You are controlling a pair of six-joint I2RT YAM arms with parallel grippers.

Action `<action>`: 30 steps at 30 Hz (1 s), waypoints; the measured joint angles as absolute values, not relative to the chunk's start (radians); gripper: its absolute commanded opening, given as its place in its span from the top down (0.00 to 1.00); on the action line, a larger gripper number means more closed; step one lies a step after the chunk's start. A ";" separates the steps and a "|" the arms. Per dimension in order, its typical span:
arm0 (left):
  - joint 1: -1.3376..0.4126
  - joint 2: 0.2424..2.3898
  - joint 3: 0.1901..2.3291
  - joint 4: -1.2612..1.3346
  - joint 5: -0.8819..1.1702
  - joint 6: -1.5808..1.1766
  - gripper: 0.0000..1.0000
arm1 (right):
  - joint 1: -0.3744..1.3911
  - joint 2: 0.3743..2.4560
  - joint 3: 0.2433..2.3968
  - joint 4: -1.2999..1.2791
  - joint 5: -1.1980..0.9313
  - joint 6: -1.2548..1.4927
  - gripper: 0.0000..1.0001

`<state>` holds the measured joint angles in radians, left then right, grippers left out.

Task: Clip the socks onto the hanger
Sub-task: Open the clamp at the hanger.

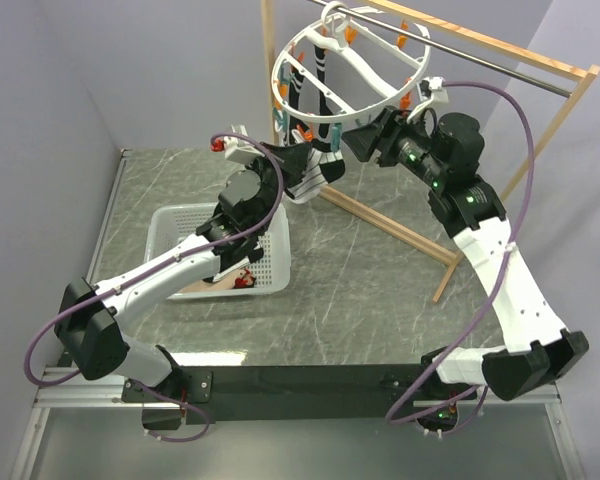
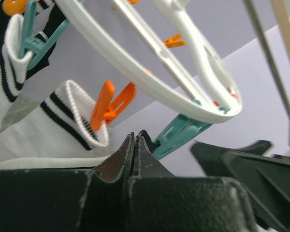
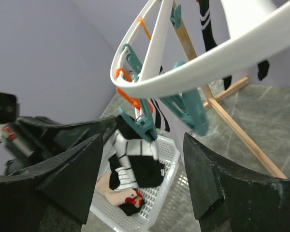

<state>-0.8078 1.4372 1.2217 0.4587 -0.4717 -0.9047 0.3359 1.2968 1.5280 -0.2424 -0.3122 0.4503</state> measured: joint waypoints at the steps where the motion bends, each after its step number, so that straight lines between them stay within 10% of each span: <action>1: -0.808 1.437 1.214 0.452 -0.473 -0.905 0.96 | 0.336 1.278 1.518 -0.253 -0.305 0.443 0.25; 6: -0.808 1.437 1.188 0.399 -0.472 -0.903 0.40 | 0.336 1.205 1.517 -0.281 -0.296 0.378 0.23; 9: -0.807 1.426 1.173 0.373 -0.469 -0.890 0.25 | 0.336 1.177 1.518 -0.286 -0.291 0.308 0.21; 30: -0.539 1.499 1.514 0.194 0.360 -0.562 0.19 | 0.277 1.304 1.513 -0.225 -0.226 -0.128 0.24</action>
<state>-0.5388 1.4986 1.5135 0.1944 0.3599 -0.5625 0.2768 1.3045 1.5131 -0.2253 -0.2264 -0.1280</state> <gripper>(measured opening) 0.801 0.782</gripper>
